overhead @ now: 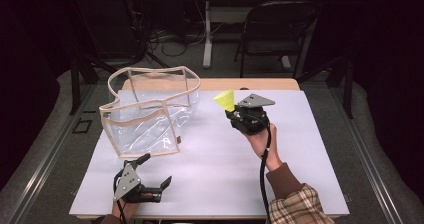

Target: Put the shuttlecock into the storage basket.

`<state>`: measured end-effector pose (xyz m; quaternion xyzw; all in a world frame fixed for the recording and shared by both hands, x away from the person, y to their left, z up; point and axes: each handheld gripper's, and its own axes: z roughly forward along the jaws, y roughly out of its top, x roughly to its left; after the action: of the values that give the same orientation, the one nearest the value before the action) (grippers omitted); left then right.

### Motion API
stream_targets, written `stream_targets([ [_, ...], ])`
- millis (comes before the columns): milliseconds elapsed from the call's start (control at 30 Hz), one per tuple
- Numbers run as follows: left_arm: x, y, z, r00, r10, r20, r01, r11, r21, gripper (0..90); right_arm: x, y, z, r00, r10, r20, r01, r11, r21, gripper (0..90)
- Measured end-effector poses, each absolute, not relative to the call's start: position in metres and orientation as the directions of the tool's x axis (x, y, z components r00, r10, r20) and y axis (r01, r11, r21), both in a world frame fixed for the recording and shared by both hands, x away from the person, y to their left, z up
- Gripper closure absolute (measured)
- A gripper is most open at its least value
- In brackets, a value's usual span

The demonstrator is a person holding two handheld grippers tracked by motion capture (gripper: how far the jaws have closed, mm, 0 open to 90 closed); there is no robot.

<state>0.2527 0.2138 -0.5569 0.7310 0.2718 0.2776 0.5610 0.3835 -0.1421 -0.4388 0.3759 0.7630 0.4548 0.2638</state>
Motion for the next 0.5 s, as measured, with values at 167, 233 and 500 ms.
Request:
stream_targets([
  [167,0.2526,0.2138,-0.5568,0.698,0.709,0.100,0.086,-0.222,0.971,0.1,0.3851,-0.1417,-0.4367,-0.578,0.814,-0.066,0.331,0.307,0.892,64.9],
  [233,0.2527,0.2137,-0.5568,0.698,0.709,0.101,0.085,-0.222,0.971,0.1,0.3854,-0.1416,-0.4357,-0.577,0.814,-0.070,0.329,0.310,0.892,64.9],
  [500,0.2526,0.2137,-0.5568,0.698,0.709,0.100,0.086,-0.222,0.971,0.1,0.3871,-0.1418,-0.4327,-0.573,0.817,-0.071,0.324,0.305,0.895,64.9],
])
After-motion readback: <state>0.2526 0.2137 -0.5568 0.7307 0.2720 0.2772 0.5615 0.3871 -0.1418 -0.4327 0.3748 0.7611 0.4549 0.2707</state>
